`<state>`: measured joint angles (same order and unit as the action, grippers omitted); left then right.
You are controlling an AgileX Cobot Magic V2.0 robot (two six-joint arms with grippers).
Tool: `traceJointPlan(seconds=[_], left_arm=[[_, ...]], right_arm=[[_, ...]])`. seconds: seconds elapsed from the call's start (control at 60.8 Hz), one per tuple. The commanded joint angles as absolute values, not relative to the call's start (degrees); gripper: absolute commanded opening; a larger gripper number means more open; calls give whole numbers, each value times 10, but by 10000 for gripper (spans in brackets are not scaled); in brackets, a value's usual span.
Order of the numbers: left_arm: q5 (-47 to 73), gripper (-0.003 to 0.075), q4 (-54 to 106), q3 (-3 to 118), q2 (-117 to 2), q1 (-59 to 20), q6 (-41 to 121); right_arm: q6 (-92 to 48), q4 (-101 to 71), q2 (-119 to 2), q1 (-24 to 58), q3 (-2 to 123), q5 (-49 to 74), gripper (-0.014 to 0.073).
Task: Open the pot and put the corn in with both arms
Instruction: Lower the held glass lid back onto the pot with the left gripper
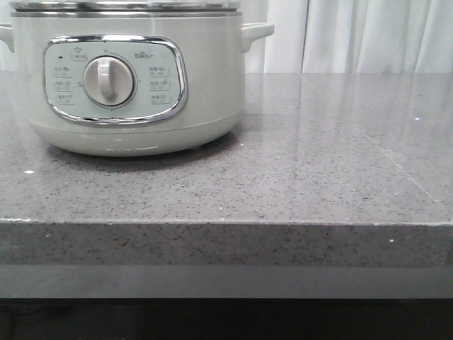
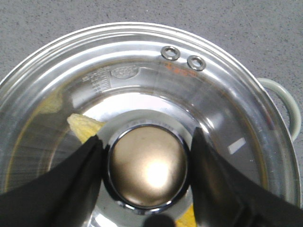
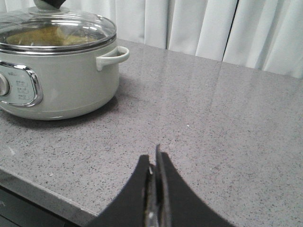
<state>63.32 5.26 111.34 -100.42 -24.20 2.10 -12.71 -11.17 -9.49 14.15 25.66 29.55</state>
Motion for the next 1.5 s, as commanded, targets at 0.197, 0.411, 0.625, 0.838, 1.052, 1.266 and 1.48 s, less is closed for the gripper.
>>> traceJointPlan(seconds=[0.197,0.411,0.625,0.838,1.052,1.266,1.48], left_arm=[[615,221,73,1138,-972,-243,14],[619,221,73,1138,-972,-243,14],[605,341,73,1138,-972,-243,15],[598,484,72,1139,-970,-243,15],[605,466,65,1139,-932,-243,15],[607,146,65,1083,-865,-243,21],[540,-18,65,951,-769,-243,43]], right_arm=[[-134,-115,-101,139,270,247,-70],[-134,-115,-101,139,270,247,-70],[-134,-115,-101,139,270,247,-70],[-134,-115,-101,139,270,247,-70],[-134,-115,-101,139,270,247,-70],[-134,-115,-101,139,270,247,-70],[-134,-115,-101,139,270,248,-70]])
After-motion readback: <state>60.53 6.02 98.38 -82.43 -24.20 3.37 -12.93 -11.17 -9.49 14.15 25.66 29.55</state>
